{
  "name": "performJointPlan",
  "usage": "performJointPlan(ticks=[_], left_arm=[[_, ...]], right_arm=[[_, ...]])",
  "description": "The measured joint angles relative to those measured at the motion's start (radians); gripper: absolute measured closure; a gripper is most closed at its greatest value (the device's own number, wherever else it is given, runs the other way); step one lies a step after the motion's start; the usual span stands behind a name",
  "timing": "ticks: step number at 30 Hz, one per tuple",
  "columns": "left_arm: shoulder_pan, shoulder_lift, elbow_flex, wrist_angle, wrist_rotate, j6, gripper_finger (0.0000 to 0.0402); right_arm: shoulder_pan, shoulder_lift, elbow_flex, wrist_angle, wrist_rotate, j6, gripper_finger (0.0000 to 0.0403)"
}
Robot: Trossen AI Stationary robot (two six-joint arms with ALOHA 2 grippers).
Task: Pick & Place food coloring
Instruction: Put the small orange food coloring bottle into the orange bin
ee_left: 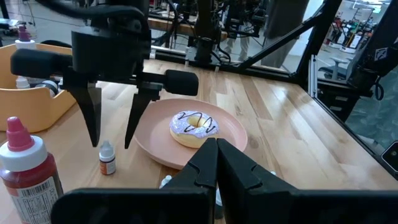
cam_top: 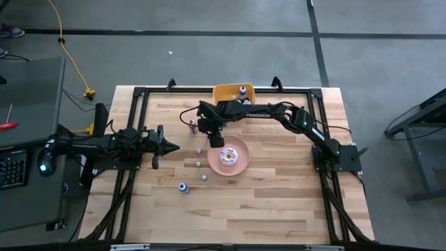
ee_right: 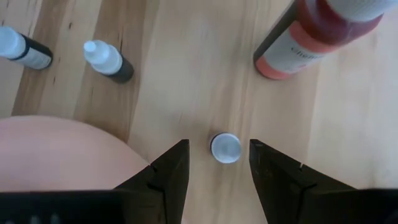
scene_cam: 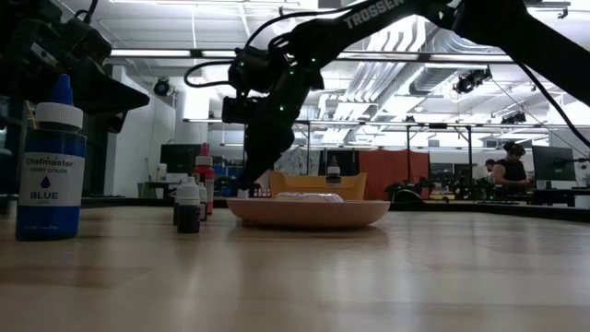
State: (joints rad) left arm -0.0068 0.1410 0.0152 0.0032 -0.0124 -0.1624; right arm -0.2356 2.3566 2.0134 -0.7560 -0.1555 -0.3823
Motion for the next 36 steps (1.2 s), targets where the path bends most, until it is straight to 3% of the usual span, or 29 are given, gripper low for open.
performJointPlan(ticks=[36], left_arm=[[0.000,0.000,0.000,-0.001,0.001,0.000,0.0401]], right_arm=[[-0.013,0.024,0.001,0.034,-0.017,0.035,0.0268]])
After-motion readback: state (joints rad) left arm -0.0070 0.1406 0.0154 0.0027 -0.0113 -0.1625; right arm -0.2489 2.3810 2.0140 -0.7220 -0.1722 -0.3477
